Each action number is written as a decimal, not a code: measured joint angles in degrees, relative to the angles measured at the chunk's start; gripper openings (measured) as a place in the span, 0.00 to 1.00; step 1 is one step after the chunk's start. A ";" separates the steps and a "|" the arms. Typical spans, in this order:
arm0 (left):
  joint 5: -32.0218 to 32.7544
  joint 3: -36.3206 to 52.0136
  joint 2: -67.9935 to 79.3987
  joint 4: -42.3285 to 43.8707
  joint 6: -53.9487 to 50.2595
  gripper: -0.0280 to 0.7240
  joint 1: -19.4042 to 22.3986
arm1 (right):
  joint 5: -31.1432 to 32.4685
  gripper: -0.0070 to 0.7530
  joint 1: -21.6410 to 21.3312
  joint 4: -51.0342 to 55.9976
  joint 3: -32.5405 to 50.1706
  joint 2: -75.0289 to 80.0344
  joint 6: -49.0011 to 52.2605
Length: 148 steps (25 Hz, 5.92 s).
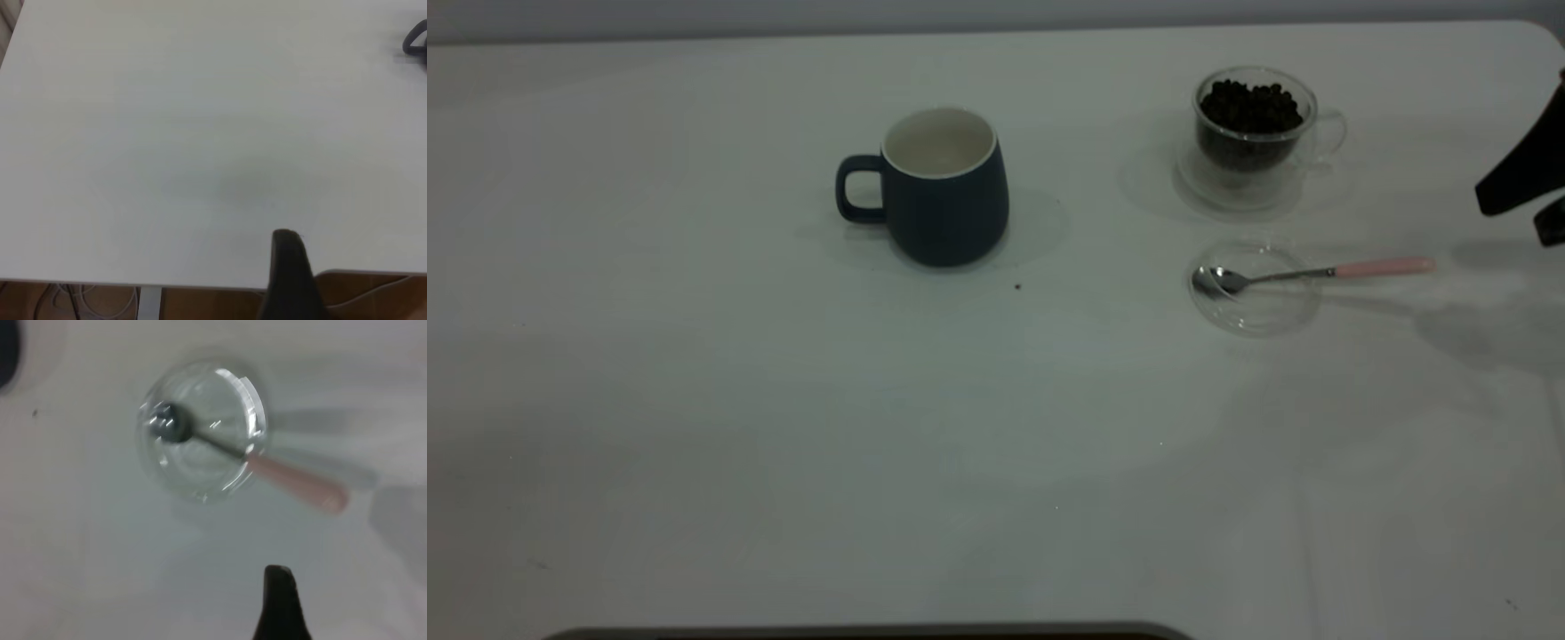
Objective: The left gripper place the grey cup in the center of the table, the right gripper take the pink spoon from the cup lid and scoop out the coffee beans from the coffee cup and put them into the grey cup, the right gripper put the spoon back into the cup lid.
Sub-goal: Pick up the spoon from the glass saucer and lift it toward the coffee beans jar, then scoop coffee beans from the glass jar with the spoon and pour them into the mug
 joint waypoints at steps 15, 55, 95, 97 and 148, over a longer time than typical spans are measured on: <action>0.00 0.00 0.00 0.00 0.00 0.79 0.00 | 9.96 0.79 -1.45 14.33 -6.96 16.05 -10.13; 0.00 0.00 0.00 0.00 0.00 0.79 0.00 | 16.52 0.14 1.67 18.82 -7.32 18.74 -15.30; 0.00 0.00 0.00 0.00 0.00 0.79 0.00 | 10.52 0.14 5.54 16.68 -24.52 14.73 -1.93; 0.00 0.00 0.00 0.00 0.00 0.79 0.00 | 10.52 0.14 5.60 16.68 -24.52 14.91 -1.81; 0.00 0.00 0.00 0.00 0.00 0.79 0.00 | 24.73 0.14 -0.68 20.22 -24.53 16.16 7.39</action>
